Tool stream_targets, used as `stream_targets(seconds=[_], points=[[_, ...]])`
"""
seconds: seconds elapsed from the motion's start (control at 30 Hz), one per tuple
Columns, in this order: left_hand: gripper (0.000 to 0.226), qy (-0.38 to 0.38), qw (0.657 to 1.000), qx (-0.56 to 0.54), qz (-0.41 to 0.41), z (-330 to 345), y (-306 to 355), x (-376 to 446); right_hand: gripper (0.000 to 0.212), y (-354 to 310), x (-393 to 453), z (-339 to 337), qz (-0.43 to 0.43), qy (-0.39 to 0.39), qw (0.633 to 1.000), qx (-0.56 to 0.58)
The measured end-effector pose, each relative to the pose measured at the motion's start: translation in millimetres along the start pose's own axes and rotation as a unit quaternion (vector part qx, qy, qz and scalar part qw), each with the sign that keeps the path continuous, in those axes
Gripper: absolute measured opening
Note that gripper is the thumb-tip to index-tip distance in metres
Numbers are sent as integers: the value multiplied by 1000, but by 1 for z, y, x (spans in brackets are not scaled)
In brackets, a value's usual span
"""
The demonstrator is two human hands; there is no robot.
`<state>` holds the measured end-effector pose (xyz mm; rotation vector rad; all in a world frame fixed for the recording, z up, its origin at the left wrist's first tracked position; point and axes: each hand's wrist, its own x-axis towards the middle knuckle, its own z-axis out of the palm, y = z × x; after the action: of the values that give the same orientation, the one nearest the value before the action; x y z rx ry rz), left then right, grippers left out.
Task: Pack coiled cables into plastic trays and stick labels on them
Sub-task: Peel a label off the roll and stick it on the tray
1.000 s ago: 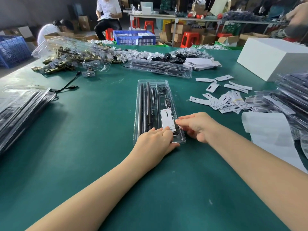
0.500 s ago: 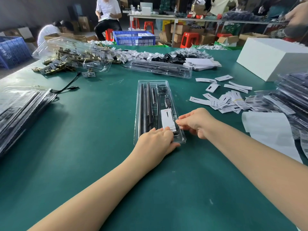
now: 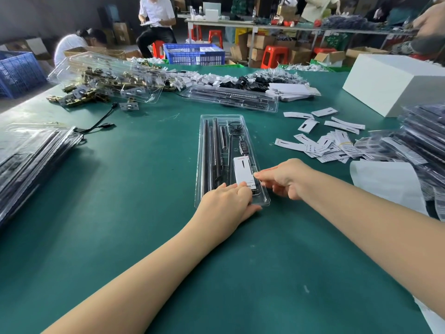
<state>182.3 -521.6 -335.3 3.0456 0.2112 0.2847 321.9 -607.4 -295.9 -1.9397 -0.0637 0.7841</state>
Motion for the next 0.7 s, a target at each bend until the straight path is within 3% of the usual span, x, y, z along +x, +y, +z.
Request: stream_targets(seconds=[0.37, 0.5, 0.7], points=[[45, -3, 1000, 23, -3, -1, 0, 0, 14, 2, -4, 2, -18, 36, 999, -36], [41, 15, 1000, -23, -7, -4, 2, -1, 13, 3, -2, 6, -29, 57, 998, -25], [38, 18, 1000, -16, -3, -3, 2, -2, 8, 6, -4, 1, -15, -8, 999, -33]])
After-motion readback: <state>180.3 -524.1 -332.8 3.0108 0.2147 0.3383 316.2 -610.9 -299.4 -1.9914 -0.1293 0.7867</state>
